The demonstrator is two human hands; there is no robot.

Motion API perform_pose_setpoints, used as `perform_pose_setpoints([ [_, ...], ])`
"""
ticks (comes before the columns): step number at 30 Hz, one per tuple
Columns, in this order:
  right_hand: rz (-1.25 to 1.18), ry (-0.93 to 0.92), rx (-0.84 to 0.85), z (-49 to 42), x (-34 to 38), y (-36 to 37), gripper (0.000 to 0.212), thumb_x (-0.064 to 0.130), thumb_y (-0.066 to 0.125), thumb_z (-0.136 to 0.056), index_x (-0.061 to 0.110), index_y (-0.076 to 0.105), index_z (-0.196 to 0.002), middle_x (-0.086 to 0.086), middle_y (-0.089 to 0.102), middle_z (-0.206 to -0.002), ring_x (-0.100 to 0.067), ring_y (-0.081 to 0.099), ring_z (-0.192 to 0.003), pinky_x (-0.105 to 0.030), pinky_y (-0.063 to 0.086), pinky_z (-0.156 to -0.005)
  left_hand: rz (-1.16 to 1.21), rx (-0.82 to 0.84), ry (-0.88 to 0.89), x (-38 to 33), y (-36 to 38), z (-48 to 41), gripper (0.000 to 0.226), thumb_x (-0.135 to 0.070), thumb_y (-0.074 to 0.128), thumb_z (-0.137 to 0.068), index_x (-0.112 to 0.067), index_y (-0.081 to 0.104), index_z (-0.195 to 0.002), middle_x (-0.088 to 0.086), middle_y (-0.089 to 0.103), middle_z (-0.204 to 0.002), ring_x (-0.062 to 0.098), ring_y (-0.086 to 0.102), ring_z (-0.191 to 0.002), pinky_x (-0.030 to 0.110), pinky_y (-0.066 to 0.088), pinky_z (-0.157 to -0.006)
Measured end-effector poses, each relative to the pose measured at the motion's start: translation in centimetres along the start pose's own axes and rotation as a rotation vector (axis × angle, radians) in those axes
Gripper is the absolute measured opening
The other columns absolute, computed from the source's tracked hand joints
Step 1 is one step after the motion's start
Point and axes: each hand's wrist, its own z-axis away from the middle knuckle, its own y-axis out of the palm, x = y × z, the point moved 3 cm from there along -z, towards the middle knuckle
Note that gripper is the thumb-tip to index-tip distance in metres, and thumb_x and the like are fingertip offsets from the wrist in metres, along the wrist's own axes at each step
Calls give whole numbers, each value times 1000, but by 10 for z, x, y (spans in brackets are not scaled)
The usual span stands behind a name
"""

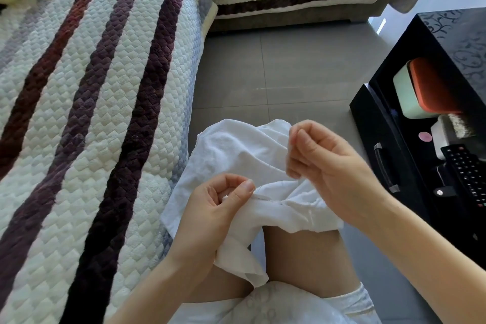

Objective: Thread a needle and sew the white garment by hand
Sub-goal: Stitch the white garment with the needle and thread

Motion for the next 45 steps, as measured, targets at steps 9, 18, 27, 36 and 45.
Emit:
perform_pose_setpoints([
  [9,-480,56,-319,-31,30,-57,6,9,48,-82,11,50,-76,2,45,-56,-9,47,-48,-19,45,-48,-10,-31,-6,4,-6,4,17,-38,69,-63,-23,73,-69,9,65,-72,17,60,-65,22,51,-57],
  [18,781,-7,187,0,-7,-13,18,34,63,-82,23,72,-92,0,39,-56,-6,37,-55,-18,30,-56,-28,-29,22,1,-4,5,17,-39,69,-64,-23,72,-70,7,67,-73,15,62,-65,21,52,-58],
  [27,977,-64,191,3,-7,-8,18,18,69,-85,25,64,-69,11,35,-49,-7,32,-51,-15,27,-53,-54,-30,25,-2,-5,8,14,-39,69,-65,-26,72,-69,7,65,-72,14,60,-65,20,50,-58],
  [36,842,-306,96,-10,47,-3,15,24,67,-80,11,67,-74,-24,49,-60,-28,37,-51,-29,35,-50,-141,107,41,0,-12,11,36,-45,79,-50,-31,70,-82,0,69,-75,10,63,-69,19,49,-61],
  [45,867,-442,-10,-22,62,1,14,18,66,-83,6,65,-76,-31,57,-67,-39,47,-59,-39,40,-54,-206,135,33,0,-11,15,19,-27,80,-58,-15,74,-71,-1,70,-66,8,63,-60,15,45,-54],
])
